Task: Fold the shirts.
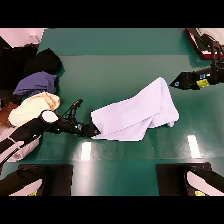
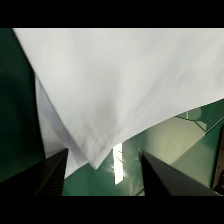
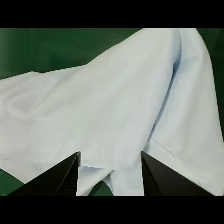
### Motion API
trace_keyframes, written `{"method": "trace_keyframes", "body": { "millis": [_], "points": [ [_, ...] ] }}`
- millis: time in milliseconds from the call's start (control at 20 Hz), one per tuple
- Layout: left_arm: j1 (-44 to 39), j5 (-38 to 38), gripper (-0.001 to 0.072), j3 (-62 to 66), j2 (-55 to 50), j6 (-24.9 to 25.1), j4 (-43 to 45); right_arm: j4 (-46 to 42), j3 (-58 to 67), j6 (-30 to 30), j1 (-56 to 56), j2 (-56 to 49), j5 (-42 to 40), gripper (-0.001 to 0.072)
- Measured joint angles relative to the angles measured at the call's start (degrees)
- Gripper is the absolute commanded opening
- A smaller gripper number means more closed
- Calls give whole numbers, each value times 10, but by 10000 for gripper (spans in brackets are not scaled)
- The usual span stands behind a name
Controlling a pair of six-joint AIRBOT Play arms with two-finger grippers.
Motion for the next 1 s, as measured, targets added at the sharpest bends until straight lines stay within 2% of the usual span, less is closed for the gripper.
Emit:
{"method": "trace_keyframes", "body": {
  "millis": [350, 450, 500, 600, 650, 1000],
  "points": [
    [0, 2, 531, 1, -32, 14, -27, 0, 0, 3, 0, 0, 0, 440],
    [0, 8, 204, 1, -39, 32, -50, 0, 0, 3, 0, 0, 1, 440],
    [0, 12, 175, 1, -41, 39, -61, 0, 0, 3, 0, 0, 1, 440],
    [0, 18, 161, 2, -43, 48, -74, 0, 0, 4, 0, 0, 1, 440],
    [0, 21, 25, 2, -44, 50, -78, 0, 0, 4, 0, 0, 1, 440],
    [24, 3, 21, 35, -13, 62, -71, -18, -3, 5, 0, 5, 33, 438]
  ]
}}
